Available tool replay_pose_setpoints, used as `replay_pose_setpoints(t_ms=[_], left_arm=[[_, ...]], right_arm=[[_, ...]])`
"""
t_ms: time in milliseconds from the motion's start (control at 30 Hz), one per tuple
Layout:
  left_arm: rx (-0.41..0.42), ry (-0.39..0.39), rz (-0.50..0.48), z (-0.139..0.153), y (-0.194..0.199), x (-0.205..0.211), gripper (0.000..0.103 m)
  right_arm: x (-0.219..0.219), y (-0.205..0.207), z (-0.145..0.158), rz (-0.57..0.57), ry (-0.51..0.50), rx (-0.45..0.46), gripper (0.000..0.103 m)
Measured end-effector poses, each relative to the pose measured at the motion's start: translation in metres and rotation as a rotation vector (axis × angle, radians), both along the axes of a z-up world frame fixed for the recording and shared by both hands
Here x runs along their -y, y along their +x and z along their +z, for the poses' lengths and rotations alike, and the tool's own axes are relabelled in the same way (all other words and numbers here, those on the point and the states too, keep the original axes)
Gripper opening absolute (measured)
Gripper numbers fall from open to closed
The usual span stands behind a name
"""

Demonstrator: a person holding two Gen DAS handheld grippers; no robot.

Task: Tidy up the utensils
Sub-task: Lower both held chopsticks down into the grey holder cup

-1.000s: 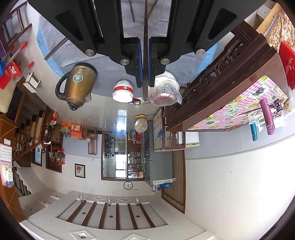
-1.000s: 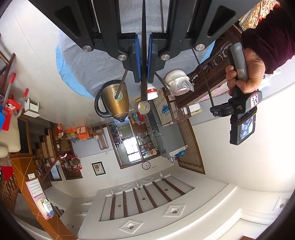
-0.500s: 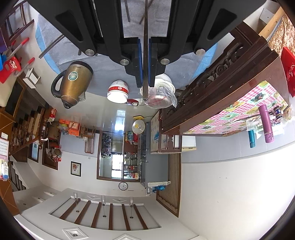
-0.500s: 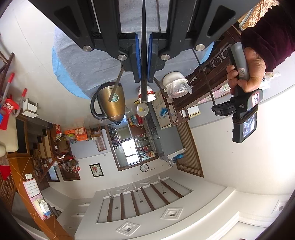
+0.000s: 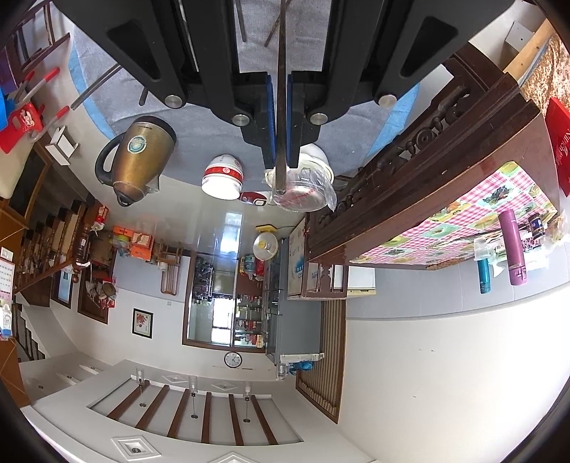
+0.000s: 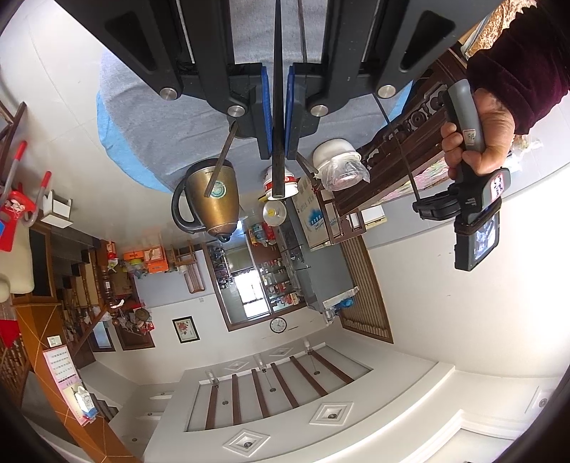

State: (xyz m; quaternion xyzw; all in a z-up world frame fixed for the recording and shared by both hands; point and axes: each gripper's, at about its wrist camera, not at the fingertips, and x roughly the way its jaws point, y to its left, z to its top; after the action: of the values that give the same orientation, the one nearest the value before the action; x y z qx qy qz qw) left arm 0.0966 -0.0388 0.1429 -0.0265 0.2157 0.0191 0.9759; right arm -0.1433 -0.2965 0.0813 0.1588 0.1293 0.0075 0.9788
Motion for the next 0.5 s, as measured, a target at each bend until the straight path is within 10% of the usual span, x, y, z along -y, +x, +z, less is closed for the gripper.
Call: replay_pose_setpoints(t_ms=[500], left_arm=[[-0.003, 0.000, -0.048, -0.011, -0.002, -0.023, 0.005]], right_arm=[[0.009, 0.015, 0.006, -0.034, 0.042, 0.025, 0.007]])
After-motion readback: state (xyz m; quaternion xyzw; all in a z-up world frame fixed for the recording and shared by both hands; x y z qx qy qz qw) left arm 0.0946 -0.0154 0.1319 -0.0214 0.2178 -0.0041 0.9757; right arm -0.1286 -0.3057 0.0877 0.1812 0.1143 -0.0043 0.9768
